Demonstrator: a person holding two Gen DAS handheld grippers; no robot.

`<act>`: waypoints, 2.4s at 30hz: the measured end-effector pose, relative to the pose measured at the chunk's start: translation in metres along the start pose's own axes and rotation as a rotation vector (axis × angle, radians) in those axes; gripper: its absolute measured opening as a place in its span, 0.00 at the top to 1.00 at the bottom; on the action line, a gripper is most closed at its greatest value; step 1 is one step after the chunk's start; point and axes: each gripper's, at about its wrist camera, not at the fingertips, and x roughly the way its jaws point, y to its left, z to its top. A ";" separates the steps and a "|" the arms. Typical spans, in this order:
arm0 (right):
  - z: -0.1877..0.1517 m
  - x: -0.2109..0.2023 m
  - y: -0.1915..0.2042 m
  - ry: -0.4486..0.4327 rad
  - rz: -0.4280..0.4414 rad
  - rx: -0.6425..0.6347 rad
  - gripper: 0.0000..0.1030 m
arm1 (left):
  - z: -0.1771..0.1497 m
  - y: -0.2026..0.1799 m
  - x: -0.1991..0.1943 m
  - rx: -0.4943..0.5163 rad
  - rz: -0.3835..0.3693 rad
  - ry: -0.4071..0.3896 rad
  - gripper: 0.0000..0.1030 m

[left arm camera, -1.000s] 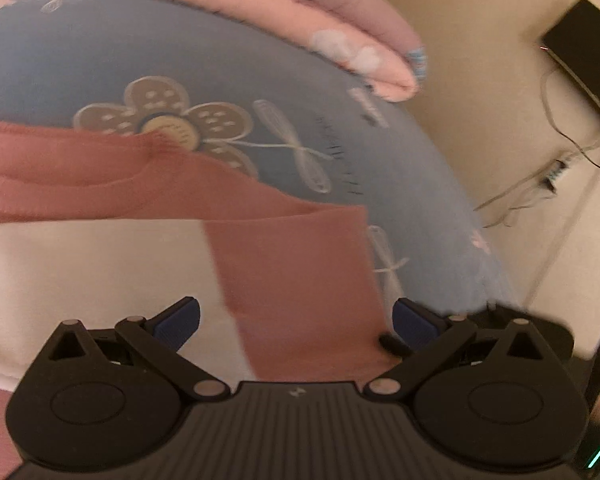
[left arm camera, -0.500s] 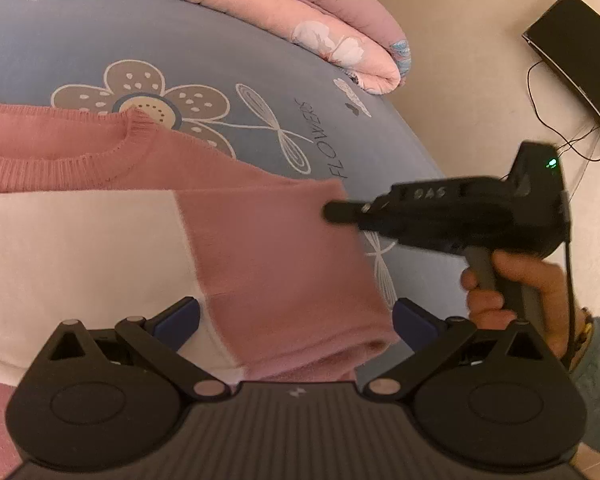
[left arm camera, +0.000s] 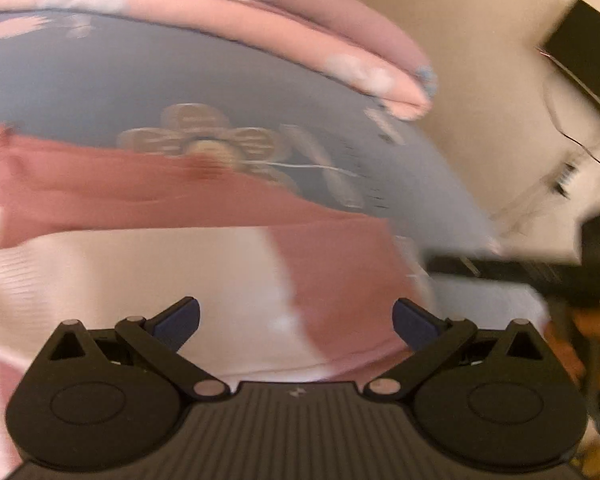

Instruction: Fold clothes

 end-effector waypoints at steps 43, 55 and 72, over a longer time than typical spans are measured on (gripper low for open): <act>-0.021 0.040 0.080 0.058 -0.003 -0.196 0.57 | 0.011 0.098 -0.052 -0.276 0.044 -0.192 0.02; -0.030 0.034 0.068 0.046 0.018 -0.081 0.57 | 0.016 0.084 -0.066 -0.306 0.003 -0.256 0.02; -0.044 0.036 0.000 0.021 0.066 0.202 0.58 | -0.044 0.130 -0.081 -0.423 0.048 -0.206 0.03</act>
